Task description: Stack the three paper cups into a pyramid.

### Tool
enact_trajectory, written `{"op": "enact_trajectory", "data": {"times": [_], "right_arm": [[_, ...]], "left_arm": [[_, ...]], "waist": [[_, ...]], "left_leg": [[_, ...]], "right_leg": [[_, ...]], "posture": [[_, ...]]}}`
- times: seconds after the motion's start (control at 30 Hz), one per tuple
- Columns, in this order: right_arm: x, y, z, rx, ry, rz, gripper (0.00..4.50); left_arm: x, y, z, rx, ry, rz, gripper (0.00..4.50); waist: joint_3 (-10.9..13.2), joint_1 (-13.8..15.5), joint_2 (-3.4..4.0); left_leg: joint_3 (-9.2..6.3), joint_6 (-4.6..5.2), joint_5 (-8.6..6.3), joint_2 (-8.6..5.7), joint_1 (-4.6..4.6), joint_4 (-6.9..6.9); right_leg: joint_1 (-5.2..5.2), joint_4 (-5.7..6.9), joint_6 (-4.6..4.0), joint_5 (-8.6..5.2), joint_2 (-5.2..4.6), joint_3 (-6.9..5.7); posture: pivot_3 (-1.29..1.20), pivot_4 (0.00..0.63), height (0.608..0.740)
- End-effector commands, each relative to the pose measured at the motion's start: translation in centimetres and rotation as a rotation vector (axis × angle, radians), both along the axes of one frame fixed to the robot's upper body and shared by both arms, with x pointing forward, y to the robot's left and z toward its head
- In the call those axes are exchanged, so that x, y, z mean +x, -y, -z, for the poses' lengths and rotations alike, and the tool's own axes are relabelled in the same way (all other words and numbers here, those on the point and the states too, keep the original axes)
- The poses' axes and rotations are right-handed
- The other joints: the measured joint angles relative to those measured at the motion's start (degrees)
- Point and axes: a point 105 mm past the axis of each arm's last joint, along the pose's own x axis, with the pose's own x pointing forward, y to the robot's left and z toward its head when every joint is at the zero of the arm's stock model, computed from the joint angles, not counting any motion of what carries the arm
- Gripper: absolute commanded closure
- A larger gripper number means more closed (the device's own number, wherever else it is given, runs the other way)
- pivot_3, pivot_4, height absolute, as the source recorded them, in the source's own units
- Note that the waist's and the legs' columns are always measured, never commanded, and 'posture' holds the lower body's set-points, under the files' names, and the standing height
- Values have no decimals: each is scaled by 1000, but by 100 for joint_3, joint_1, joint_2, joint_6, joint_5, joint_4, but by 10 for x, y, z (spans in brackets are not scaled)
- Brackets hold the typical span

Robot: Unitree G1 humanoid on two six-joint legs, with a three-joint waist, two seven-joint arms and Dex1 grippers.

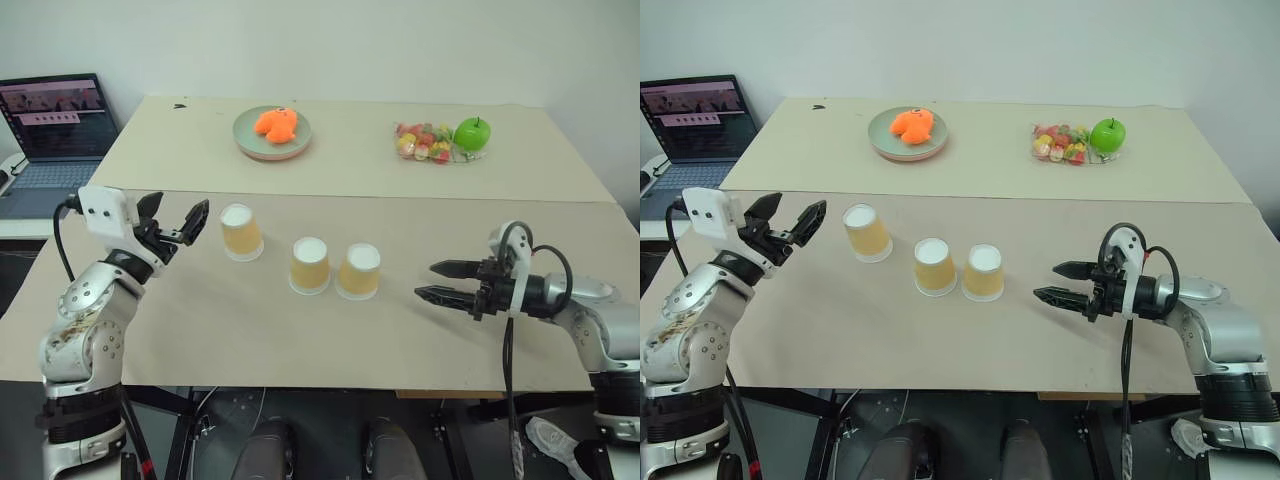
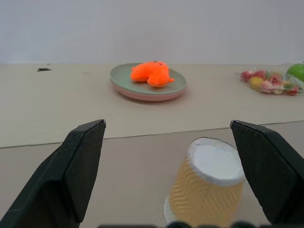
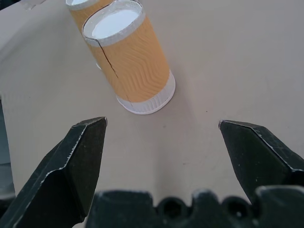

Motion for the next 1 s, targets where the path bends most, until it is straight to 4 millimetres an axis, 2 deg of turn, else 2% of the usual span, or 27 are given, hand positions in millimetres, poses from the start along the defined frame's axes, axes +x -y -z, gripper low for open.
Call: {"op": "enact_trajectory", "data": {"times": [0.03,0.2,0.3,0.43,0.77,1.0], "right_arm": [[-5,-2,-27,17,79,-35,84],[-13,-9,-44,53,107,-71,84],[-16,-17,-68,143,152,-94,84],[-26,-26,-86,213,167,-142,84],[-30,-31,-71,182,145,-142,84],[-28,-31,-69,182,153,-134,84]], "left_arm": [[4,-6,0,13,24,-35,0],[13,3,8,-12,3,15,0],[19,9,10,-12,-4,46,0],[24,14,10,-16,-1,75,0],[31,24,-2,-24,30,148,0],[24,56,-2,25,34,309,0]], "waist": [[1,11,-4],[2,23,-9],[3,27,-10],[2,27,-12],[3,29,-25],[3,29,-26]], "left_leg": [[0,0,0,0,0,0],[-1,0,0,3,0,1],[-1,0,0,3,0,1],[-1,0,0,4,-1,1],[-1,0,0,1,-4,1],[-1,0,0,0,-4,1]], "right_leg": [[0,0,0,0,0,-1],[0,1,0,0,0,-1],[0,0,0,0,0,-1],[0,0,1,1,-1,-2],[0,-2,3,2,-6,-5],[0,-2,3,2,-5,-6]], "posture": [[0,150,673],[0,150,673],[0,150,673],[0,150,673],[0,150,673],[0,150,673]]}}
